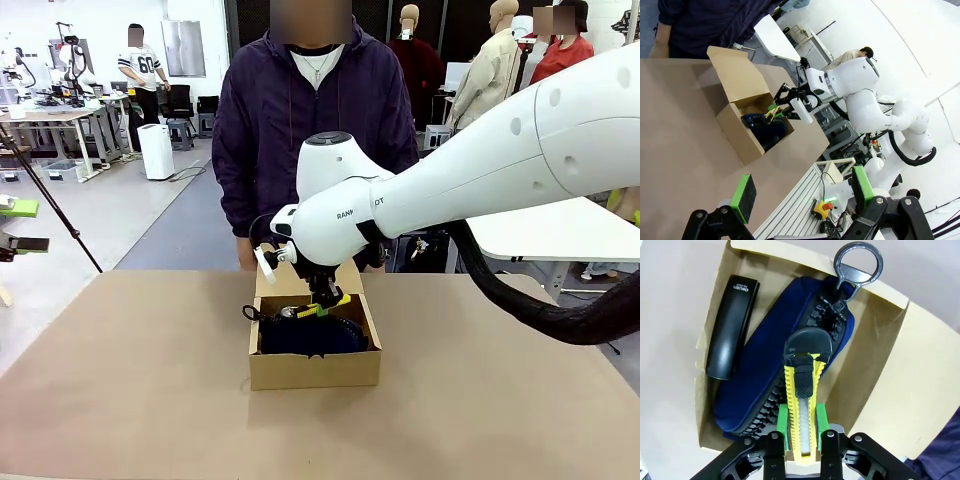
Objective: Pack the items into the box.
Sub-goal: Pick up the item indicated by the person and place it inside the Mailer Box.
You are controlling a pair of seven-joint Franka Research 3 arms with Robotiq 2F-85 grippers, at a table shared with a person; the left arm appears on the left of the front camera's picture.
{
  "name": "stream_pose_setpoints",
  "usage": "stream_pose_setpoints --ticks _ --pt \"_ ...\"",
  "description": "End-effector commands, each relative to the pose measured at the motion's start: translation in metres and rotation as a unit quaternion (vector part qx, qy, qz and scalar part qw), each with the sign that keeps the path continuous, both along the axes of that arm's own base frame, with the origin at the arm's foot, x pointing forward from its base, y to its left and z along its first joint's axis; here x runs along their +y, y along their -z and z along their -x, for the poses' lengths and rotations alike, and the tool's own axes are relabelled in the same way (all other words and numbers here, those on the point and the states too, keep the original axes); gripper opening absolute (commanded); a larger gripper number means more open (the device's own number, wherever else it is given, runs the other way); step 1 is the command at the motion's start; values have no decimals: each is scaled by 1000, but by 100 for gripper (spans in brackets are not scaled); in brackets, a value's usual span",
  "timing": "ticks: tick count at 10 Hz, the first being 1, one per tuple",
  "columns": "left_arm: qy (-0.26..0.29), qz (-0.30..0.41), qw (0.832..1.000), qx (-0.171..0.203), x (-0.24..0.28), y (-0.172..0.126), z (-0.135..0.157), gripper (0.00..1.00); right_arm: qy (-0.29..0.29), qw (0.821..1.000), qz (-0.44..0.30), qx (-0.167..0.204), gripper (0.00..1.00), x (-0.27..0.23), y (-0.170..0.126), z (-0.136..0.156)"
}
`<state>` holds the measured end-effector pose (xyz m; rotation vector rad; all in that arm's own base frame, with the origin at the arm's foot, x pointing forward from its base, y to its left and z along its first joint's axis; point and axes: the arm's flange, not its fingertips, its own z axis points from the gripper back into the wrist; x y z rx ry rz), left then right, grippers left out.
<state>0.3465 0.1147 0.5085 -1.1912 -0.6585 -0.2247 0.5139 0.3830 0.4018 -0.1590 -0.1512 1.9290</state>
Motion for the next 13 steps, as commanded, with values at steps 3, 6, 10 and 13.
stream_pose_setpoints --ticks 3,6,10,13 --pt "6 -2 1000 6 3 -1 3 100 21 1000 0 3 100 -2 0 -2" --pt "6 -2 1000 6 3 -1 3 100 25 1000 -6 3 100 -2 2 -2" --pt "6 -2 1000 6 3 -1 3 100 30 1000 -8 2 100 -5 0 -3" --pt "6 -2 1000 6 3 -1 3 100 28 1000 -3 -6 100 -13 -17 2"
